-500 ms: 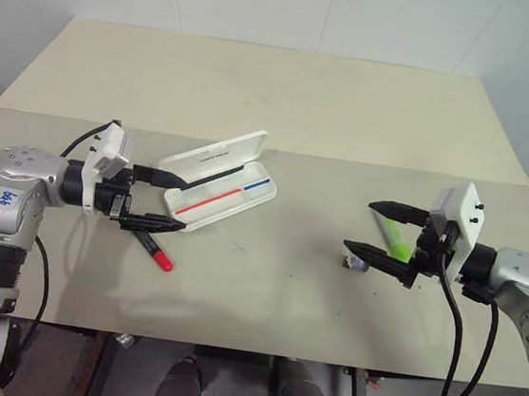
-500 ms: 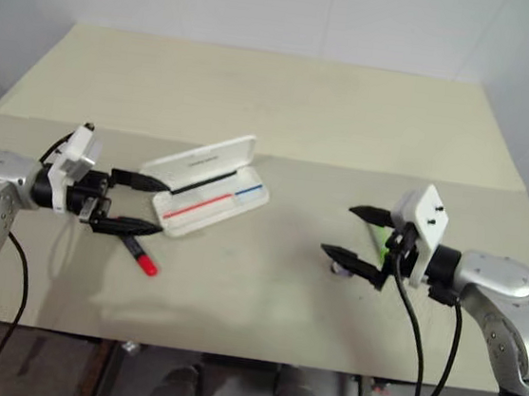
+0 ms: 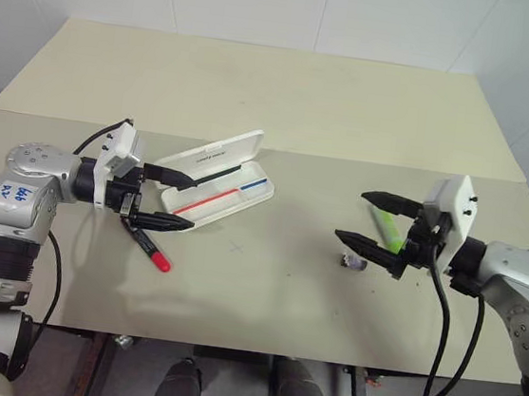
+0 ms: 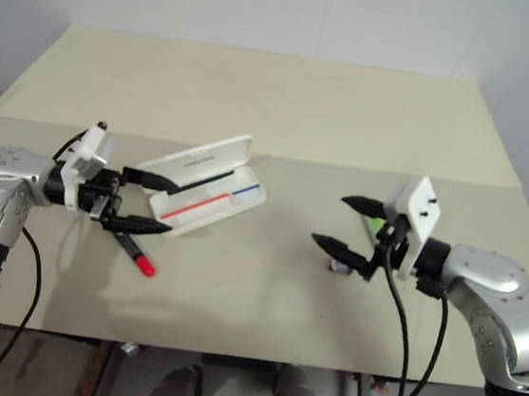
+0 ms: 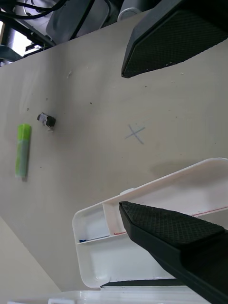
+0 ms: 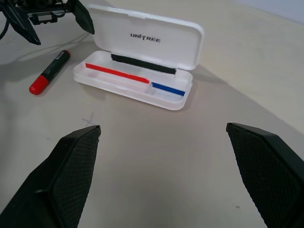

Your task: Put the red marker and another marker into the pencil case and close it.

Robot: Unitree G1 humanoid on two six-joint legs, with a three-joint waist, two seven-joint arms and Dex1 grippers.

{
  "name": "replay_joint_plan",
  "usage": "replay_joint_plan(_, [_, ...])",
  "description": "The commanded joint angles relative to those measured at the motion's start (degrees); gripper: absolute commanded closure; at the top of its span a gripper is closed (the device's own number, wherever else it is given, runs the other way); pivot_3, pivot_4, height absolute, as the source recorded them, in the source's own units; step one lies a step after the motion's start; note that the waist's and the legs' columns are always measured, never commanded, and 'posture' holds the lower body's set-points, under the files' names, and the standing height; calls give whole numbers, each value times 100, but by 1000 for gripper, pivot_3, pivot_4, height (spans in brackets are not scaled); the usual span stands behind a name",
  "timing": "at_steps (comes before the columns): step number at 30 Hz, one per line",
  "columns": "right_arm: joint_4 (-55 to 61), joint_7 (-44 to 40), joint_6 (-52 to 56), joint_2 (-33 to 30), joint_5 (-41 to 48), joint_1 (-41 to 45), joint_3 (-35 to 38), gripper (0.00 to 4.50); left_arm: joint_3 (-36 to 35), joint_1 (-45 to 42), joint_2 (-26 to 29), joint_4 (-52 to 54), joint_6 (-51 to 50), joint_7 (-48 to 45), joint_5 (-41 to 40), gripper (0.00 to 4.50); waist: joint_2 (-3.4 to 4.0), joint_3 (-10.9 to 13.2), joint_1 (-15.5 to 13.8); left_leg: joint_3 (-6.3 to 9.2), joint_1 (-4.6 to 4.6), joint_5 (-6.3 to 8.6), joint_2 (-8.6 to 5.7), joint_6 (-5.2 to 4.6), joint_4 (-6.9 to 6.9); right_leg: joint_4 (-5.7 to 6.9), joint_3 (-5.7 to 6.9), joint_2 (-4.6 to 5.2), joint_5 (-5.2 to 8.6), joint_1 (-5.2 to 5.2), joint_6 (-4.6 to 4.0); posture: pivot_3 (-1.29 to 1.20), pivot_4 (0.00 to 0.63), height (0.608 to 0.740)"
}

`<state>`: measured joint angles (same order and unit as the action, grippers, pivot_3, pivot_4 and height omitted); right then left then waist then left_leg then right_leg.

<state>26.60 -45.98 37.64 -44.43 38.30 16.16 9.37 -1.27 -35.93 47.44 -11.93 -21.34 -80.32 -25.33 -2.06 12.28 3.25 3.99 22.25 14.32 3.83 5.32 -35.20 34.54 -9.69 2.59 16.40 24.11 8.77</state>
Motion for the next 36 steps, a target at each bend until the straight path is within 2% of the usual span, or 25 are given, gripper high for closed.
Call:
replay_joint_plan(1, [121, 7, -53, 28, 32, 96, 9, 0, -158, 159, 47, 396, -82, 79, -115, 30, 0, 0, -3, 0, 0, 0, 0, 0, 0, 1, 0, 0, 0, 0, 0, 0, 150, 740])
replay_joint_plan(6, [-18, 17, -141, 171, -78, 284, -217, 0, -137, 350, -2, 592, 44, 472, 103, 30, -1, 0, 4, 1, -3, 0, 0, 0, 0, 9, 0, -1, 0, 2, 0, 0, 150, 740])
replay_joint_plan(12, [-42, 8, -218, 236, -195, 226, -220, 0, 264, 313, -308, 937, -152, 1131, 453, 30, -1, 0, -29, 1, 1, 0, 0, 0, -10, 10, 0, 0, 0, 1, 0, 0, 150, 740])
replay_joint_plan(19, [-39, 81, -301, 359, -286, 162, -228, 0, 672, 219, -380, 1167, -569, 1695, 927, 30, -1, 0, 4, 1, -1, 0, 0, 0, -9, 13, 0, -1, -5, 1, 9, 0, 150, 740])
replay_joint_plan(27, [-124, 73, -411, 517, -421, 168, -293, 0, 863, 141, -298, 1306, -932, 2046, 1259, 30, -1, 0, -4, 1, -2, -1, 0, 0, -10, 16, 0, -1, -5, 1, 9, 0, 150, 740])
replay_joint_plan(36, [-78, 93, -394, 579, -446, 130, -311, 0, 1131, -17, -267, 1093, -759, 1865, 1593, 30, -1, 0, -5, 1, -2, -1, 0, 0, -9, 16, 0, -1, -5, 1, 8, 0, 150, 740])
